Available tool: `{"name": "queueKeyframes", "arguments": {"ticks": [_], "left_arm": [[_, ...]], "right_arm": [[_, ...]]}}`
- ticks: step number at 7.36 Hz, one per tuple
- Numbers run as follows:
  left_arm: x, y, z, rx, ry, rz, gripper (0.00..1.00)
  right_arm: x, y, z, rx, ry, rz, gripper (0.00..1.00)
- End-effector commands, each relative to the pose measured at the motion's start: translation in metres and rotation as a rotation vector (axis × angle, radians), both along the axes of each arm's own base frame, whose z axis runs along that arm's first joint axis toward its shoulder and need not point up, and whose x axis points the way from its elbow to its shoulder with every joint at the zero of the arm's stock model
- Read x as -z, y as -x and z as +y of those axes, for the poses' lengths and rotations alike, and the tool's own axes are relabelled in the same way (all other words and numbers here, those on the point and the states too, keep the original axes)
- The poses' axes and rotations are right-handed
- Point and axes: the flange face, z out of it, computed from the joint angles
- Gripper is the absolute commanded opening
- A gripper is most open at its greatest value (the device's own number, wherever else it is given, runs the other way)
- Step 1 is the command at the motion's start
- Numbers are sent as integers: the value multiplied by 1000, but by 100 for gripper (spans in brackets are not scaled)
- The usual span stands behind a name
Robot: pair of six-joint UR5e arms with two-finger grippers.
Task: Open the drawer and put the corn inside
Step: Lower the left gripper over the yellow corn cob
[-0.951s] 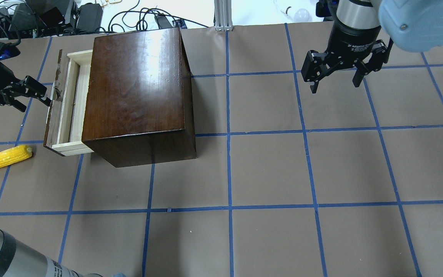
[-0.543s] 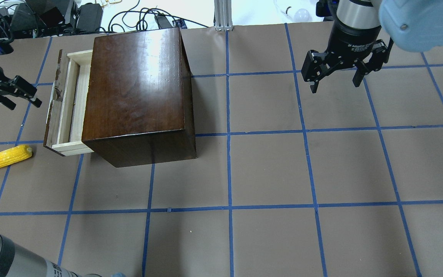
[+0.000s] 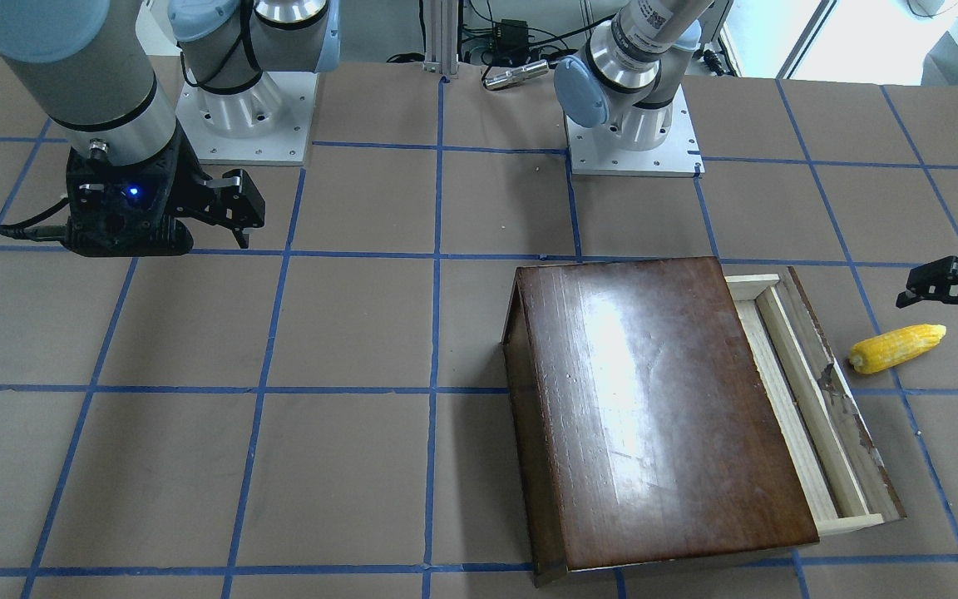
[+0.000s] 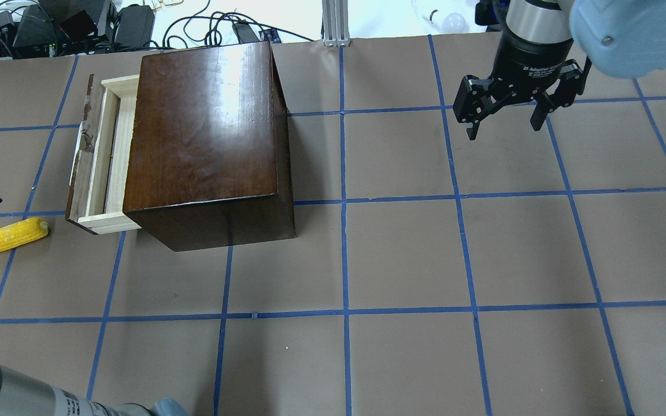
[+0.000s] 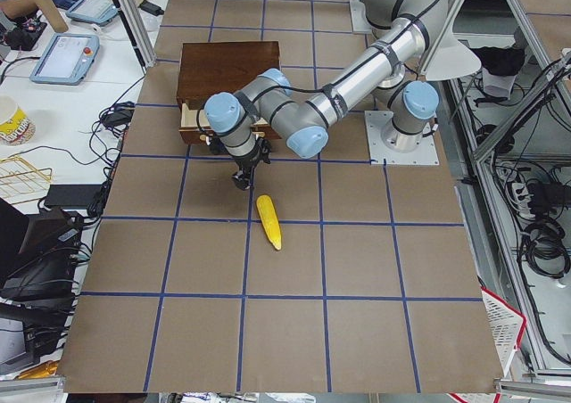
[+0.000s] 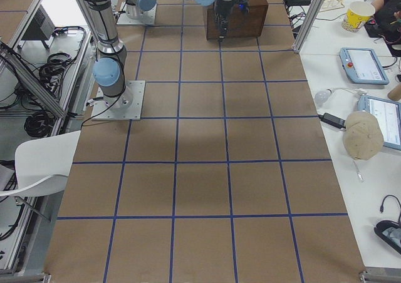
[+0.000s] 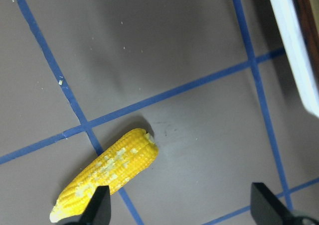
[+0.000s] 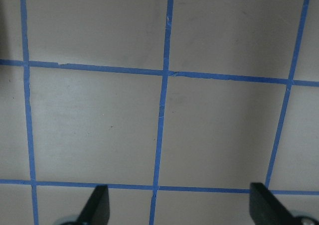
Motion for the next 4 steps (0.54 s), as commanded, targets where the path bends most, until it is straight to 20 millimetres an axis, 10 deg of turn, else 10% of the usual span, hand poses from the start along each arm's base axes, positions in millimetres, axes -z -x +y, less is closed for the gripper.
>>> {"name": "queueKeyframes", "arguments": {"ticks": [1,4], "left_arm": [[42,-26,31,294,57,3,100],[82,-19,46,536,177,-116,100]], "right_arm": [[0,0,0,1,1,-1,100],[0,0,0,-1,1,-1,100]]}}
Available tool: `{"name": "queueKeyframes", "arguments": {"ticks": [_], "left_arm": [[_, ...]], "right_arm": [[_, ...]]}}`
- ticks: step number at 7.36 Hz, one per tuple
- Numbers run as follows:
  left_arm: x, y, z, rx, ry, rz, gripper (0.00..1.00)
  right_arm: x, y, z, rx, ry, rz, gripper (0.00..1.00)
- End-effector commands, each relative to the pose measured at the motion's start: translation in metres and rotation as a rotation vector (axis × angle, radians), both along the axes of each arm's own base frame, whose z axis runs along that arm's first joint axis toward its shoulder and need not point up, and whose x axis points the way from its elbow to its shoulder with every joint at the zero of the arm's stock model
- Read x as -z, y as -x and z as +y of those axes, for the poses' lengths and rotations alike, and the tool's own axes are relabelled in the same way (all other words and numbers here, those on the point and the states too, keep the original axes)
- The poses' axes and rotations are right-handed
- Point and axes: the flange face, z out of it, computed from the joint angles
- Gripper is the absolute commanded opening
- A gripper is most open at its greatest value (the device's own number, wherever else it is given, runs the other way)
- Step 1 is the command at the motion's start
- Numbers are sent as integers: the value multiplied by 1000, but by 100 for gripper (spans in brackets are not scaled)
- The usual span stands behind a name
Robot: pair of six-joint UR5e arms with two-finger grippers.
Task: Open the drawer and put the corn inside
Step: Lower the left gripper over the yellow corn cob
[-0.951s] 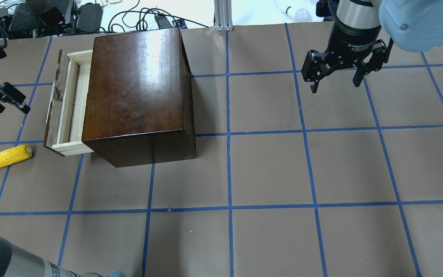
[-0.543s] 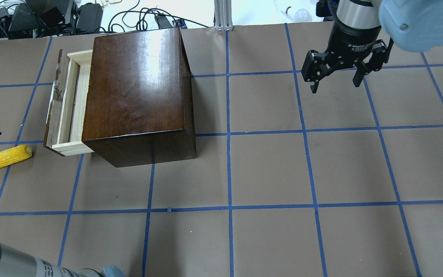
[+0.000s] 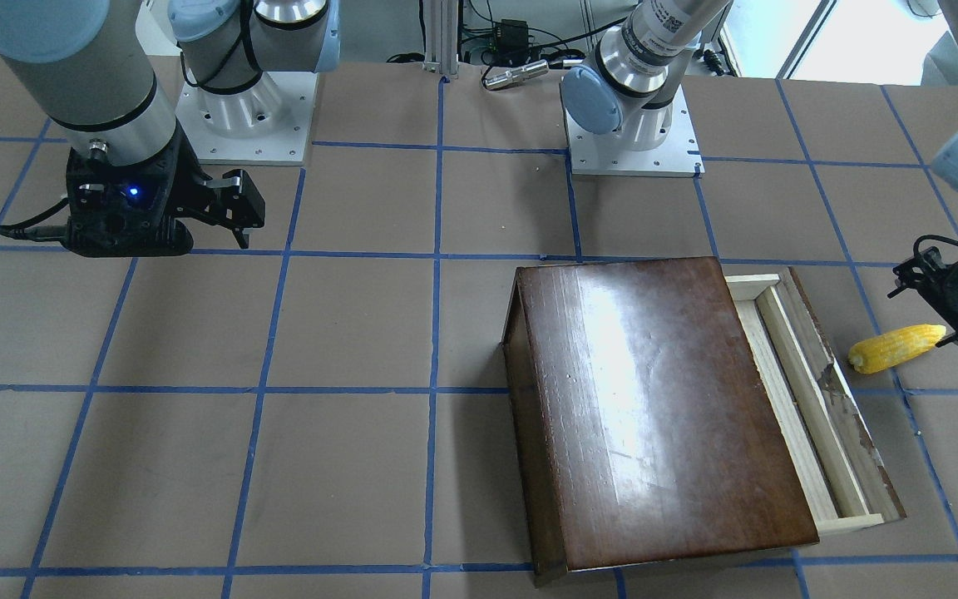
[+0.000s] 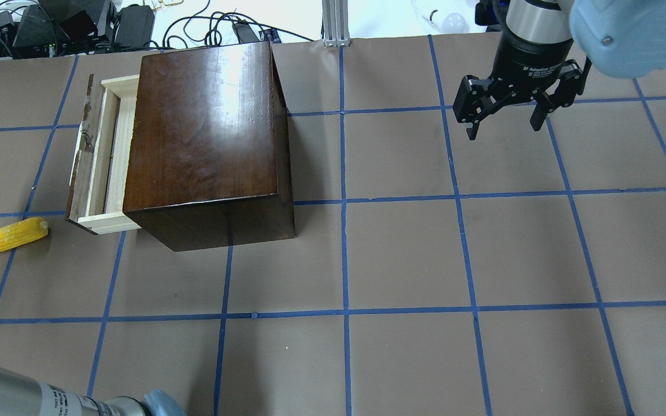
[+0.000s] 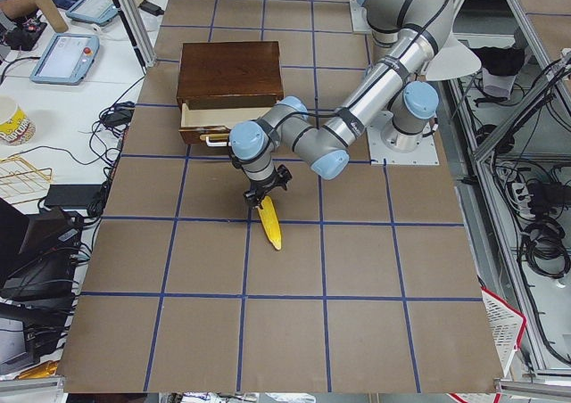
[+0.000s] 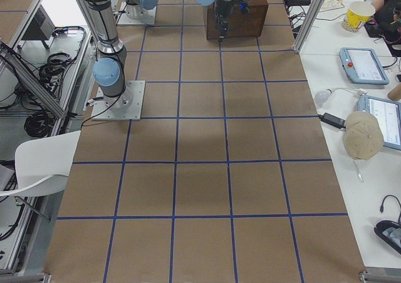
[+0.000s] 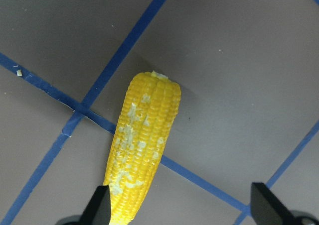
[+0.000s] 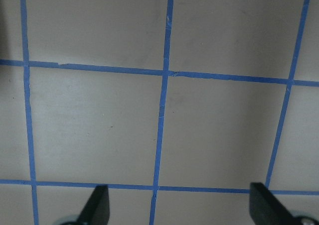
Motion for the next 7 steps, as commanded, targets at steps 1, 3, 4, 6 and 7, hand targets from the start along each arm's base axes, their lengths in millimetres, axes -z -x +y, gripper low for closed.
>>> {"name": "queueKeyframes", "arguments": {"ticks": [1,3,4,6,7], "left_arm": [[13,6,3,144,68,-26,100],[23,5,-1,263,115,41,100],[24,1,1,262,116,42,100],[29,0,2,258,100,47,100],[33,-3,6,271,98,60,100]], "right_arm": [[0,-1,0,-1,0,0,100],[-1,0,0,0,1,1,100],[-1,-1,0,-1,1,0,100],[-1,0,0,0,1,1,100],[-1,0,0,0,1,0,100]]}}
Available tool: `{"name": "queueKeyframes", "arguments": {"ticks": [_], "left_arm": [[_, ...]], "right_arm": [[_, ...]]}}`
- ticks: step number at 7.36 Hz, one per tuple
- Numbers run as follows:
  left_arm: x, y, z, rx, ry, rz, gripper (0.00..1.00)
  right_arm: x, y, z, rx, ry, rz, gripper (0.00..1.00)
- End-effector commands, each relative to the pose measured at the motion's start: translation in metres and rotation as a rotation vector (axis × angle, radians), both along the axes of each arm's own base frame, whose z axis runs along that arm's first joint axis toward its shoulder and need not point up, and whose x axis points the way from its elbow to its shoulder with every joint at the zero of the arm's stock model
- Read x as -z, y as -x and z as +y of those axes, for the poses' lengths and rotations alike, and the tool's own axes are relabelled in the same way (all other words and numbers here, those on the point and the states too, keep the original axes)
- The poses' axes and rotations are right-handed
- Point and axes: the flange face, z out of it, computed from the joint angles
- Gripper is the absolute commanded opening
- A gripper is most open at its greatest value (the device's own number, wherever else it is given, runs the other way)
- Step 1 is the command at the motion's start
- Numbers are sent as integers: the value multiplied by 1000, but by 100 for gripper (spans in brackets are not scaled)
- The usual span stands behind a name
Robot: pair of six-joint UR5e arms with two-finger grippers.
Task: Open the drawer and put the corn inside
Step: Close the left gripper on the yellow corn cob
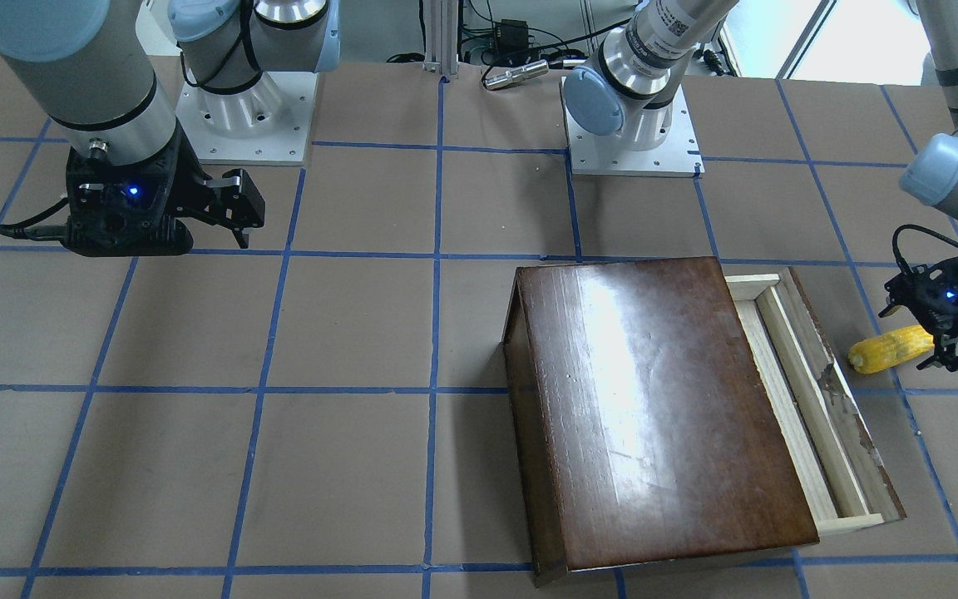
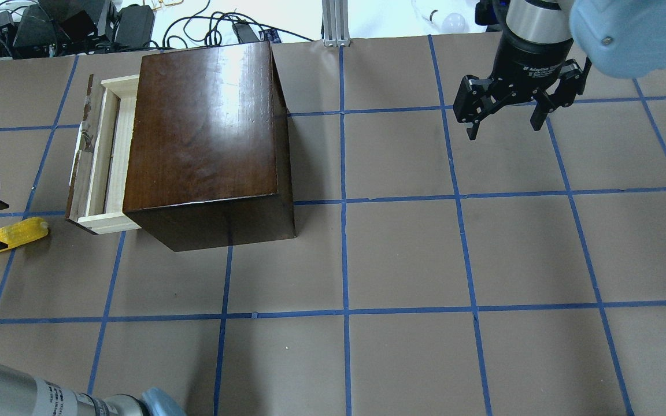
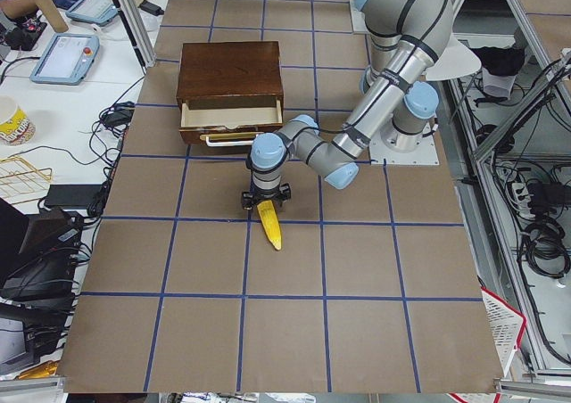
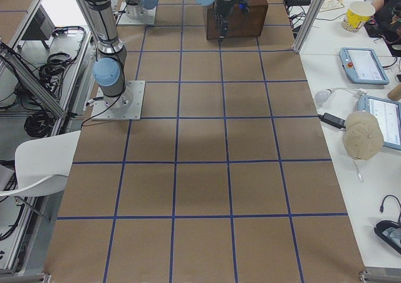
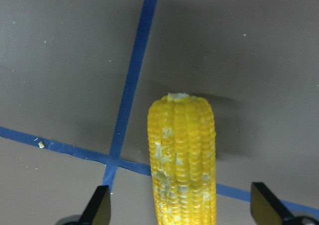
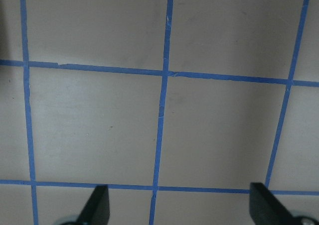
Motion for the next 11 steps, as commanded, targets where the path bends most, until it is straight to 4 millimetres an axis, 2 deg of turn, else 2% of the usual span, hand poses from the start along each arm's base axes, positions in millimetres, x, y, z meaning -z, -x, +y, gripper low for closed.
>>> {"name": "queueKeyframes", "arguments": {"ticks": [1,3,6,8,9,10,11], "left_arm": [[11,-9,5,7,-10,16,100],[32,-12,3,2,-32,40,100],[48,-15,1,1,-47,57,100],[47,-17,-1,-1,-36,42,52],[46,-18,-2,-1,-33,41,44],[42,-18,-3,-11,-28,35,31],[28,-18,-11,-10,-7,15,18]], "right_arm": [[1,0,0,0,-1,0,100],[0,0,0,0,1,0,100],[0,0,0,0,0,0,100],[1,0,0,0,-1,-1,100],[0,0,0,0,-1,0,100],[0,0,0,0,0,-1,100],[1,0,0,0,-3,-1,100]]}}
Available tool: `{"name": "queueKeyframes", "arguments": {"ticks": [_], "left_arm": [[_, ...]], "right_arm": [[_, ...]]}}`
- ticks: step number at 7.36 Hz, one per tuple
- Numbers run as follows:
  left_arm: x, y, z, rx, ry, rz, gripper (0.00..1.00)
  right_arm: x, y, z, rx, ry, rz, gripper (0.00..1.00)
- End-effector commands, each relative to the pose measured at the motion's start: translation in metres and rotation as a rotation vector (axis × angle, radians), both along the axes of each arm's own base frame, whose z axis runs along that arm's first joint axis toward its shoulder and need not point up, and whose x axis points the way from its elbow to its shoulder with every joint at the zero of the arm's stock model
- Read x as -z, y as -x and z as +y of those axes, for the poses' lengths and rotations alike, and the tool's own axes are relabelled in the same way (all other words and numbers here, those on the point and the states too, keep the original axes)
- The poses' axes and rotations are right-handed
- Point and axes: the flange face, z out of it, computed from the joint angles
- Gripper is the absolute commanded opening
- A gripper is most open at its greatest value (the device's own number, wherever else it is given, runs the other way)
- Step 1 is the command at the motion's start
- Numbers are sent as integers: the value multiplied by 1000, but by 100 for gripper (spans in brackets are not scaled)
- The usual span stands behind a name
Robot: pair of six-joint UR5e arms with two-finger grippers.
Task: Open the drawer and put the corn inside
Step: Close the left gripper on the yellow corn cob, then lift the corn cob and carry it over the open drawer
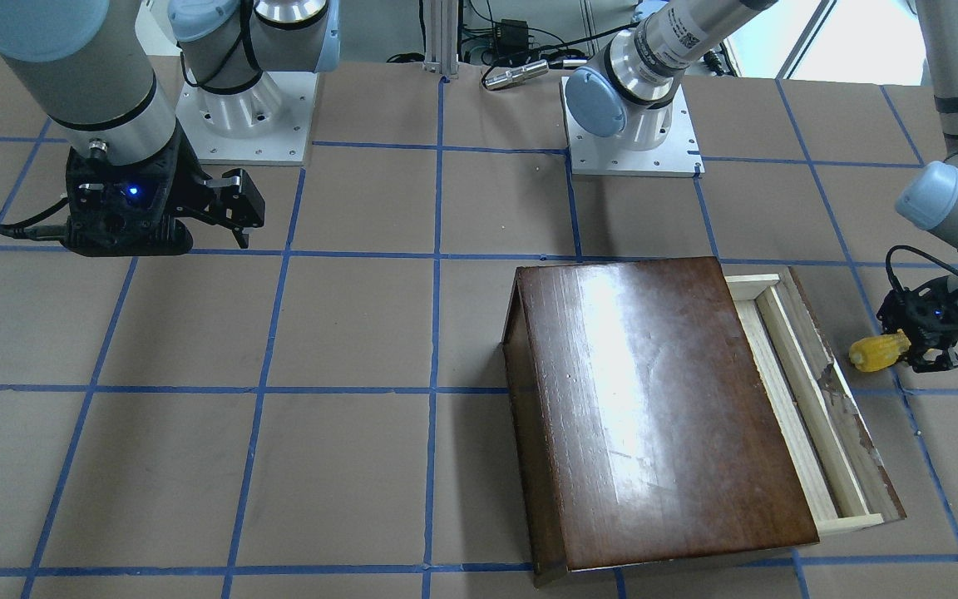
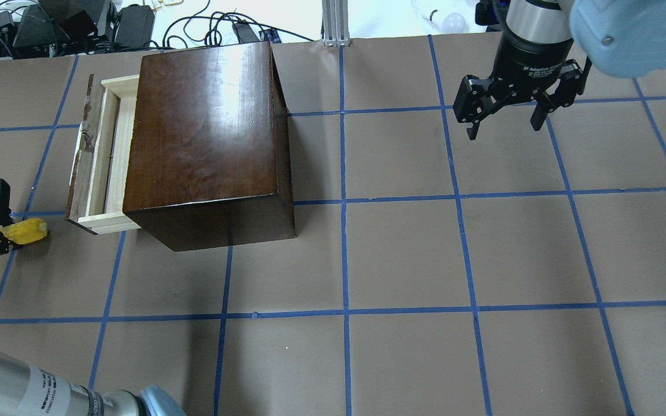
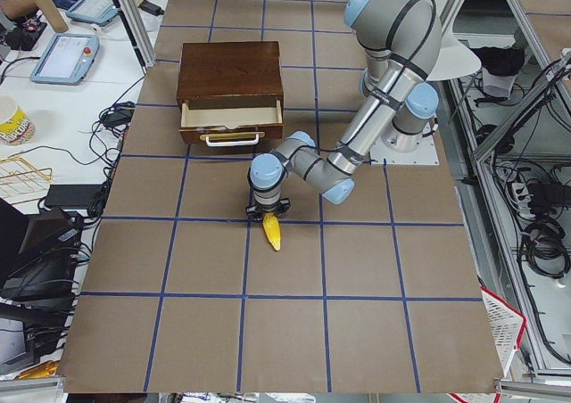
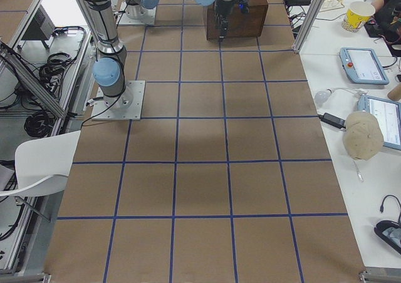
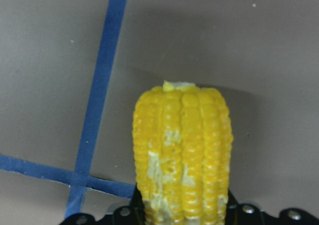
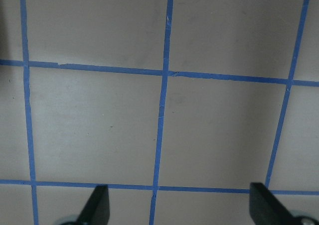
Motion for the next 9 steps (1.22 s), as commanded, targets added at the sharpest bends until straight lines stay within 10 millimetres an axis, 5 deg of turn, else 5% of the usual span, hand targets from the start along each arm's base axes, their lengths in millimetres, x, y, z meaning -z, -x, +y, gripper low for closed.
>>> {"name": "queueKeyframes", "arguments": {"ticks": [1,3,4,7,9], "left_arm": [[-21,-1,-9,-2,27,-32,13],[-61,-2,-19,-88,77,-80,12],[-99,7,-42,-91,128,-130,9],[-197,65,-93,-394,138,-72,9],[-224,108,-112,-556,127,-43,9]], "right_arm": [[0,-1,0,-1,0,0,100],[0,0,0,0,1,0,100],[0,0,0,0,1,0,100],[0,-1,0,-1,1,0,100],[0,0,0,0,0,0,100]]}}
